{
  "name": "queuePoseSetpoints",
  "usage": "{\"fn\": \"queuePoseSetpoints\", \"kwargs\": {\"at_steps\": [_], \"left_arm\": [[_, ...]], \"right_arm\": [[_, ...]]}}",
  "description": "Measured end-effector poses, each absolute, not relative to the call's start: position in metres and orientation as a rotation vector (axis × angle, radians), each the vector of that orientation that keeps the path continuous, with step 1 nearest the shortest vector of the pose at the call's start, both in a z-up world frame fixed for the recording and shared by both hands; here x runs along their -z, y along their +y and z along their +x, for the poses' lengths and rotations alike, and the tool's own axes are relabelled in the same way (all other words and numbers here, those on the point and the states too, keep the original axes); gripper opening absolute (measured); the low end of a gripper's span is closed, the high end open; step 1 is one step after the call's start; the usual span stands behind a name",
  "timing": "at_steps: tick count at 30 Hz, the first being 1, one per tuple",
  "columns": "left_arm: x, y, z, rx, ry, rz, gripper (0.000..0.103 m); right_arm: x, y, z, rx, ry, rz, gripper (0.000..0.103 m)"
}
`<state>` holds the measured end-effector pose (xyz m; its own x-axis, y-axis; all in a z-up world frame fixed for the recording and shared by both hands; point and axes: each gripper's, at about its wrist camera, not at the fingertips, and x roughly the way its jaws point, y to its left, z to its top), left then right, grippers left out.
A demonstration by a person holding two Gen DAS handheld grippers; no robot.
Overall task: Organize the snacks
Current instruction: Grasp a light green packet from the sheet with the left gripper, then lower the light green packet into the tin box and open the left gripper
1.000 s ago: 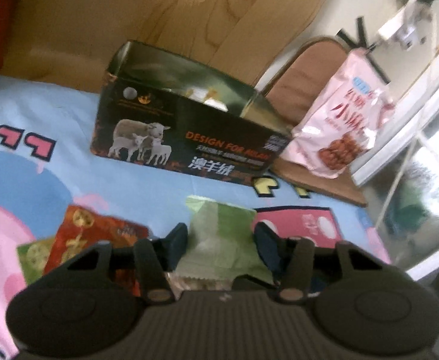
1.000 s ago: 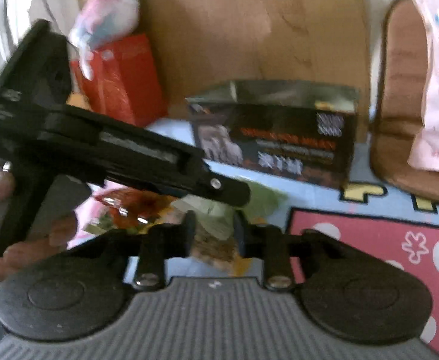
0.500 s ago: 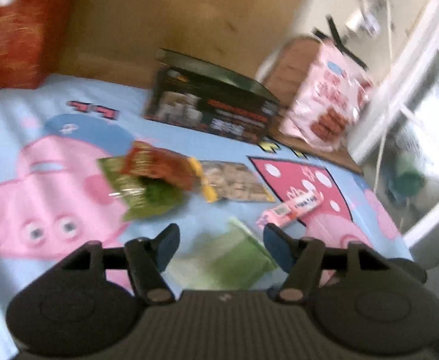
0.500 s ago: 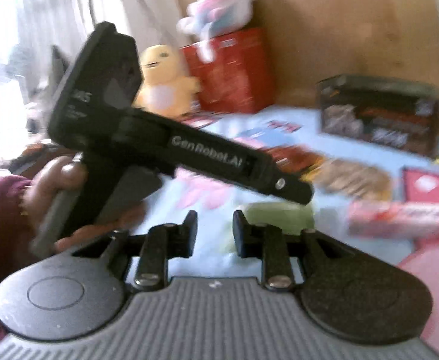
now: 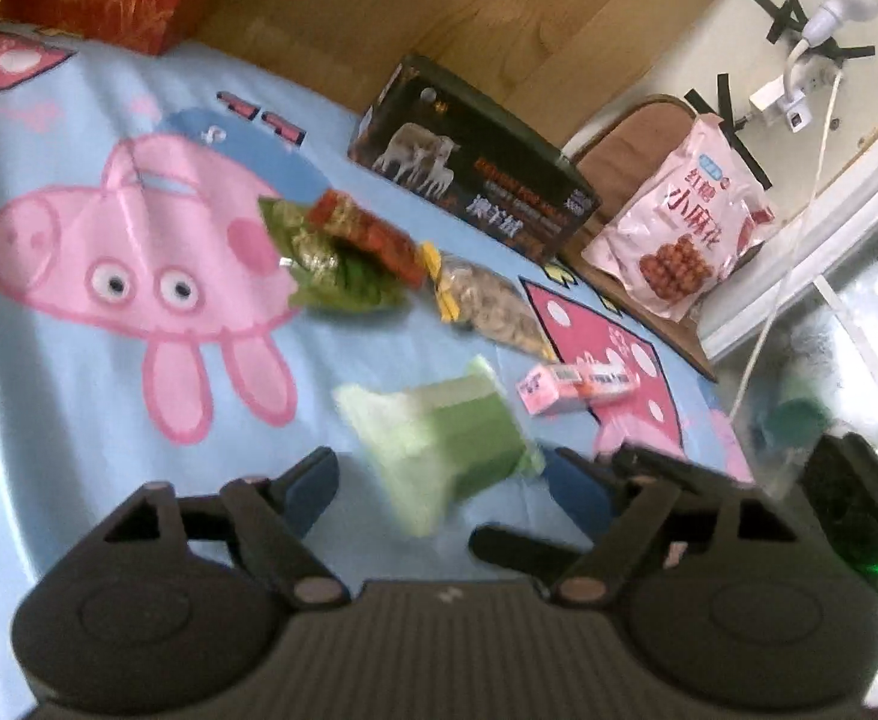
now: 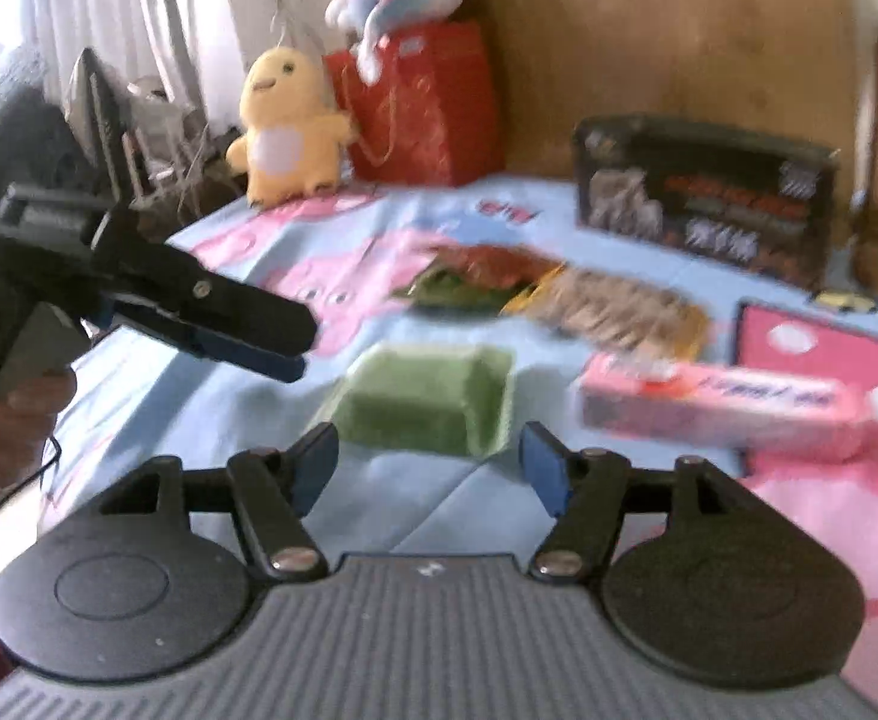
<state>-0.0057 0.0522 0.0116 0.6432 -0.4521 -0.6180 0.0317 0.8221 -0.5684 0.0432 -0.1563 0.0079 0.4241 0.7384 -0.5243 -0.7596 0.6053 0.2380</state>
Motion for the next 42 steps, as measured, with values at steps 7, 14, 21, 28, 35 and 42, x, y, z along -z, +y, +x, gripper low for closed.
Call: {"fn": "queuePoseSetpoints", "kwargs": {"at_steps": [7, 14, 21, 28, 35, 42], "left_arm": [[-0.01, 0.049, 0.007, 0.259, 0.8, -0.469, 0.079], [-0.011, 0.048, 0.006, 0.321, 0.794, -0.404, 0.082], [-0.011, 0.055, 0.007, 0.391, 0.814, -0.376, 0.082], [-0.008, 0.068, 0.011, 0.482, 0.815, -0.403, 0.086], [-0.005, 0.076, 0.017, 0.545, 0.829, -0.436, 0.074], [-0.007, 0.064, 0.011, 0.586, 0.834, -0.347, 0.066]], "right_arm": [[-0.014, -0.151, 0.033, -1.147, 0.637, -0.027, 0.054], [-0.014, -0.151, 0.032, -1.14, 0.665, -0.014, 0.054], [-0.013, -0.155, 0.037, -1.136, 0.681, 0.026, 0.054], [-0.014, -0.161, 0.041, -1.097, 0.677, 0.069, 0.056], [-0.013, -0.166, 0.041, -0.938, 0.671, 0.078, 0.062], [-0.015, -0.119, 0.007, -0.782, 0.58, -0.191, 0.056]]}}
